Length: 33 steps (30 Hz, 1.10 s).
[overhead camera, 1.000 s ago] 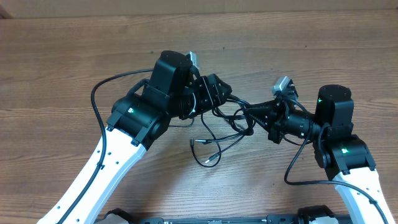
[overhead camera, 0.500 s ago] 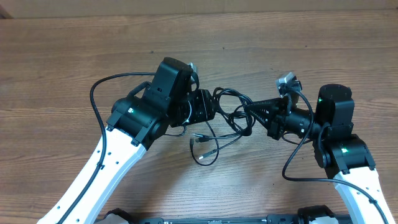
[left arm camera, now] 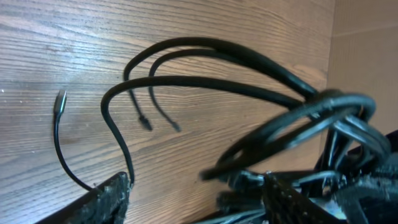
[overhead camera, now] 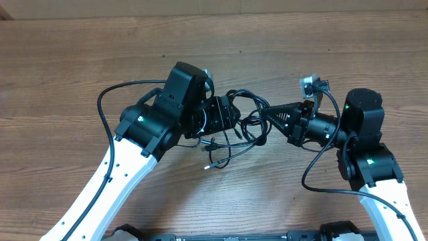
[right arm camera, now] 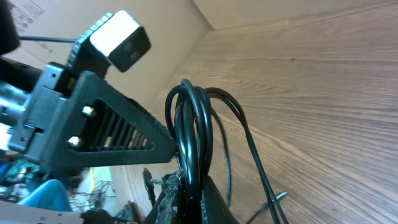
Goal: Untangle cables
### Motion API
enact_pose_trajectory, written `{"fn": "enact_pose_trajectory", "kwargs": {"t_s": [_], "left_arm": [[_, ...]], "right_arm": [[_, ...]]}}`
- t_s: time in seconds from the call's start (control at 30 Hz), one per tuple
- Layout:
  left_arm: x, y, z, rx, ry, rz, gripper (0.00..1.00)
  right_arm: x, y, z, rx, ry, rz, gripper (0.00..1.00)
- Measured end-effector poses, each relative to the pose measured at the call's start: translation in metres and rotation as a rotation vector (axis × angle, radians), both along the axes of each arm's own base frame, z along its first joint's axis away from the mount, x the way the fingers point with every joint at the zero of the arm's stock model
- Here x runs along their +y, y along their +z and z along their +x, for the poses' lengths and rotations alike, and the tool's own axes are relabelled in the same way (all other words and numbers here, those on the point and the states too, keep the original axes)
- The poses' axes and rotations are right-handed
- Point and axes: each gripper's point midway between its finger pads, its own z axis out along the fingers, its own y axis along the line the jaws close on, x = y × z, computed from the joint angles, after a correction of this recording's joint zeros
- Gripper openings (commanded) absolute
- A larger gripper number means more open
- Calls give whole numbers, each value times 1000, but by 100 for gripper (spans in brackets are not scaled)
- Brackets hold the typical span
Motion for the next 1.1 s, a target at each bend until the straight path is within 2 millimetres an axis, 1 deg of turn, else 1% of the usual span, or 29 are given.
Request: {"fn": "enact_pose_trajectory", "kwargs": {"t_s": [0.27,0.33,0.5,0.7,0.8,0.83,0.87,0.9,0.93,1.1], "left_arm": [[-6,5,1,-5,-3,-31,68],[-9,9,4,-16,4,-52,66],[-17,13,2,-18,-11,-77,59],[-17,13,1,-11,-7,-84,56],[-18,14,2,-14,-6,-87,46],[-18,15,3,-17,-6,-90,33],[-19,16,3,-21,-5,-94,14],[-19,16,4,-21,-3,-94,7],[-18,15,4,-22,-1,-90,4],[-18,15,3,-22,-5,-88,4]], "right_arm": [[4,4,-6,37,30,38,4],[4,4,-7,48,35,47,4],[6,9,-8,43,47,63,4],[8,14,-10,39,69,84,4],[9,16,-13,42,85,95,4],[9,16,-13,44,88,97,4],[10,17,-14,47,91,99,4],[10,17,-14,49,94,101,4],[9,17,-14,50,92,102,4],[8,17,-13,51,86,104,4]]}}
